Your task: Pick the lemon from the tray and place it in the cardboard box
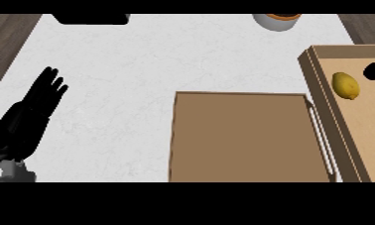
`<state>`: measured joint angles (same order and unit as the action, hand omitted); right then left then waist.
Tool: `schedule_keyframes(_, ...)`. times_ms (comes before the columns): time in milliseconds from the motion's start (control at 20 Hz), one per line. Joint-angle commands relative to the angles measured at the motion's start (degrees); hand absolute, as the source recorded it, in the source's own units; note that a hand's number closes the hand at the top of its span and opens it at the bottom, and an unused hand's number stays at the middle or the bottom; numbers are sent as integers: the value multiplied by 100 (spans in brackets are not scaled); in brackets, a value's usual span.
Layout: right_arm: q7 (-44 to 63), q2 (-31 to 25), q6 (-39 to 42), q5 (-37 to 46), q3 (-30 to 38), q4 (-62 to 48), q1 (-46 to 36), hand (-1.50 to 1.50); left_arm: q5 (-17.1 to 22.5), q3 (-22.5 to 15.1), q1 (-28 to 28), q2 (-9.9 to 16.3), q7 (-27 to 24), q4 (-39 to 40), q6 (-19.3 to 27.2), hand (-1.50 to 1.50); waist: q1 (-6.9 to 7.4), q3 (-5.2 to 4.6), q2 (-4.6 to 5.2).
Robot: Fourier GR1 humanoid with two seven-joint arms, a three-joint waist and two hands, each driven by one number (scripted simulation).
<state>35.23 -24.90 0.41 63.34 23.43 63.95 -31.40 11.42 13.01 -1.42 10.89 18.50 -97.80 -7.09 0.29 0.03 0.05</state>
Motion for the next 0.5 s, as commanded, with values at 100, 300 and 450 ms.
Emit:
schedule_keyframes(100,-713,86,-355,-565,265,-691,401,-150,-62,-7,-288,-4,191,54,162,0,-8,1,4)
schedule_keyframes(300,-1313,259,-1146,-808,277,-509,417,-150,-70,57,-173,31,-121,302,-9,0,-4,0,3)
schedule_keyframes(450,-1323,345,-1603,-1264,739,200,346,-150,-4,91,-122,66,130,-36,65,0,-45,4,-35)
